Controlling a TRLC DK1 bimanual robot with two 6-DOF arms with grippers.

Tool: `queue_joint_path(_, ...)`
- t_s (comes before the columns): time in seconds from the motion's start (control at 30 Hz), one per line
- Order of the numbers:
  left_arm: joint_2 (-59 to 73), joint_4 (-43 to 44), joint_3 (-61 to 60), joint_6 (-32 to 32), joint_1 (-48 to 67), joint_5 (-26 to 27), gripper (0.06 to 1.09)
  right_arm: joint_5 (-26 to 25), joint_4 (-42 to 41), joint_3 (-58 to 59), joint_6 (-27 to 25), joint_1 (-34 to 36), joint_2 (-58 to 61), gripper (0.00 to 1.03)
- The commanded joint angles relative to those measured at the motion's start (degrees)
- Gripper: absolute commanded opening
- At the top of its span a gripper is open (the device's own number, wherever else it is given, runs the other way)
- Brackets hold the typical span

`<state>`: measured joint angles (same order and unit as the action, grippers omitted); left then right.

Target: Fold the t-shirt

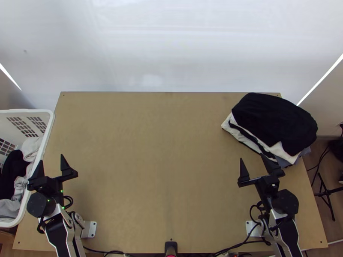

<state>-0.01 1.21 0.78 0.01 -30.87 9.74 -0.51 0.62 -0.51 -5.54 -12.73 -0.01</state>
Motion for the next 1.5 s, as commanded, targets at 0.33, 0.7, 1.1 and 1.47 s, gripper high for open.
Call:
queue_joint_path(0.33, 0.0, 0.0, 0.0, 0.1, -0.1, 0.0, 1.04, 0.0, 0.0, 0.0, 0.0, 0.0, 0.0, 0.98)
queue_joint_path(0.7, 0.0, 0.0, 0.0, 0.1, -0.1, 0.0, 1.04, 0.0, 0.0, 0.0, 0.0, 0.0, 0.0, 0.98)
queue_joint_path(1.1, -0.2, 5.9, 1.6, -0.2, -1.7, -0.2, 1.04, 0.0, 0.0, 0.0, 0.0, 0.0, 0.0, 0.98)
queue_joint_path(1.47, 11.4, 9.1, 29.2, -2.8, -2.6, -2.3, 1.03, 0.0, 0.0, 0.0, 0.0, 0.0, 0.0, 0.98)
